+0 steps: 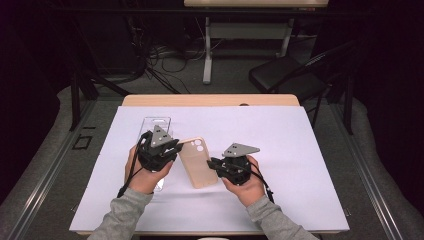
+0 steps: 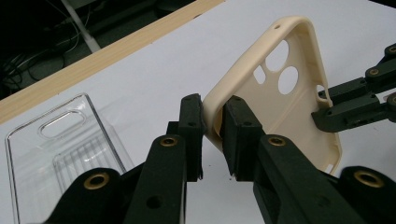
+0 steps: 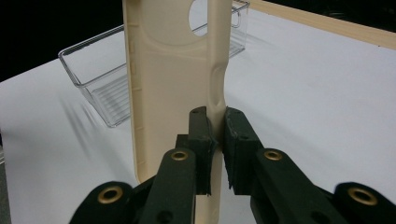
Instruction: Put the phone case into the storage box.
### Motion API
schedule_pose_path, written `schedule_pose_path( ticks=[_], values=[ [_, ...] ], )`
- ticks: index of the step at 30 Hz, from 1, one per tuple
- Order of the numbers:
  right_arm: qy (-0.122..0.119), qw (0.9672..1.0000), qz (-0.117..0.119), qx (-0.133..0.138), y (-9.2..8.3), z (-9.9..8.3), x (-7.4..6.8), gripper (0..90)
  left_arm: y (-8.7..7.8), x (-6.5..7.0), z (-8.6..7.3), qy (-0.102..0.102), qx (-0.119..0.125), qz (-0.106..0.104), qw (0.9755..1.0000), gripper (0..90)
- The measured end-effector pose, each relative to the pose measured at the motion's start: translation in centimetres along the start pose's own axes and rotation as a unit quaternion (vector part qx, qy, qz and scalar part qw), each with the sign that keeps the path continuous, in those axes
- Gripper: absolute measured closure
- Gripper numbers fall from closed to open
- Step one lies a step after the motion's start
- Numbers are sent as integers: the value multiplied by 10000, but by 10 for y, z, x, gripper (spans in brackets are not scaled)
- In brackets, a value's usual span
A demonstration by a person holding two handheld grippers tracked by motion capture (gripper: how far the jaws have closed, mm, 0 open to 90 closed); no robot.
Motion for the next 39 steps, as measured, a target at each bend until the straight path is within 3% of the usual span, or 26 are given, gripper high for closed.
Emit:
schedule_pose_path(
  ticks=[5, 39],
  values=[
    [-4, 10000, 0, -10, 0, 0, 0, 823, 1, 0, -1, -94, -34, -28, 9999, 787],
    [91, 9999, 49, -5, 1, -1, 0, 816, 0, -1, -1, -26, 5, -118, 9999, 793]
  ],
)
Point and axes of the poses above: each handheld gripper's, and its own axes: y roughly forward along the jaws, z roughly out of its top, x roughly to its right, the point moved 8 cm from there along y, roughly forward along the jaws, and after that the axes turned 8 degrees about z, right-handed, at the moved point
